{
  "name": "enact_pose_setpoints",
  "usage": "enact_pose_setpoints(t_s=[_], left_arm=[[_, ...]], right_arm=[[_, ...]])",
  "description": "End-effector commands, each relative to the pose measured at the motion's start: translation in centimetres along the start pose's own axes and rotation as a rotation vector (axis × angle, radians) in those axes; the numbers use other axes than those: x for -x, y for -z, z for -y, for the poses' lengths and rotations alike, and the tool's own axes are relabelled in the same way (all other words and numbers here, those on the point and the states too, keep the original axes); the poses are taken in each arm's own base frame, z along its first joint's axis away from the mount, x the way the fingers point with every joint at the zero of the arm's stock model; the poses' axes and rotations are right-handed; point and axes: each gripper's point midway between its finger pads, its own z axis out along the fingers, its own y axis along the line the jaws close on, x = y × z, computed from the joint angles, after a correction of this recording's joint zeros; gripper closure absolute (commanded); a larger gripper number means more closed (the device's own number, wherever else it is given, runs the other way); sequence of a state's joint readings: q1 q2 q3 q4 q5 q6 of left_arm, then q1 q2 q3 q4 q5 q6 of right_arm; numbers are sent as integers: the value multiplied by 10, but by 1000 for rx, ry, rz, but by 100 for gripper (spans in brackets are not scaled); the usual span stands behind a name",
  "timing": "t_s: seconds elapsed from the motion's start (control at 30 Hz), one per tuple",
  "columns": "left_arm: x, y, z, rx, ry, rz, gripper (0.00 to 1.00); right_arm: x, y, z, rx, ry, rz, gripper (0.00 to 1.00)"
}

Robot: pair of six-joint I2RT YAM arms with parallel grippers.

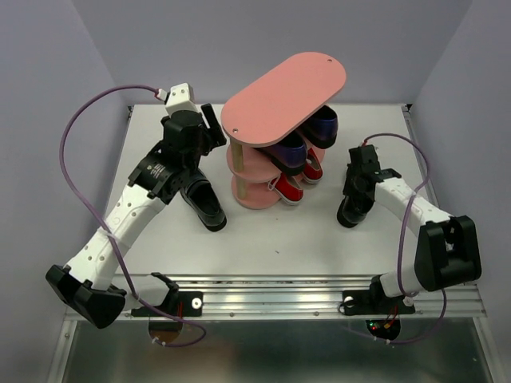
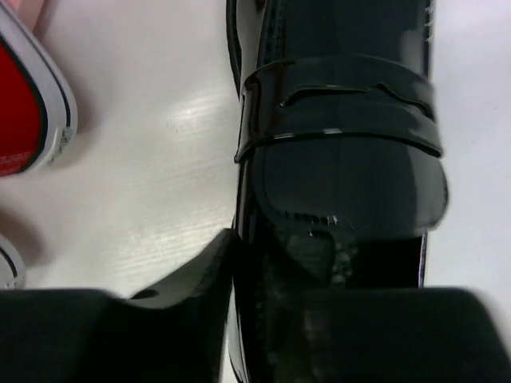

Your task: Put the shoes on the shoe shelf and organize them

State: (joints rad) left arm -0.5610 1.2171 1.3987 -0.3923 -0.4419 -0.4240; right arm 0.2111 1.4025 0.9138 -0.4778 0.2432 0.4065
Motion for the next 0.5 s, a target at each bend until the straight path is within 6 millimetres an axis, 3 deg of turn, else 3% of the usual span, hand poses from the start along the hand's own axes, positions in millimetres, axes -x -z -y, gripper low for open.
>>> enact_pose_setpoints(t_s=[0.0,0.07,0.1,0.23,0.33,0.37,0.47], left_arm=[[30,16,0,-17,24,85,23],[31,18,-2,-10,18,89,23],[31,18,-4,-5,17,89,23],[29,18,-7,4,9,92,23],[27,20,-10,1,-9,93,23],[25,20,-11,3,-14,90,23],[26,25,-16,6,-17,107,23]], right_arm=[[70,13,-6,-15,12,209,64],[77,19,-6,-16,-21,234,39],[82,25,-7,-5,-36,253,33],[94,46,-14,48,-82,284,20],[95,64,-8,37,-111,291,14],[93,66,-6,32,-118,289,6],[91,70,24,-2,-200,267,1]])
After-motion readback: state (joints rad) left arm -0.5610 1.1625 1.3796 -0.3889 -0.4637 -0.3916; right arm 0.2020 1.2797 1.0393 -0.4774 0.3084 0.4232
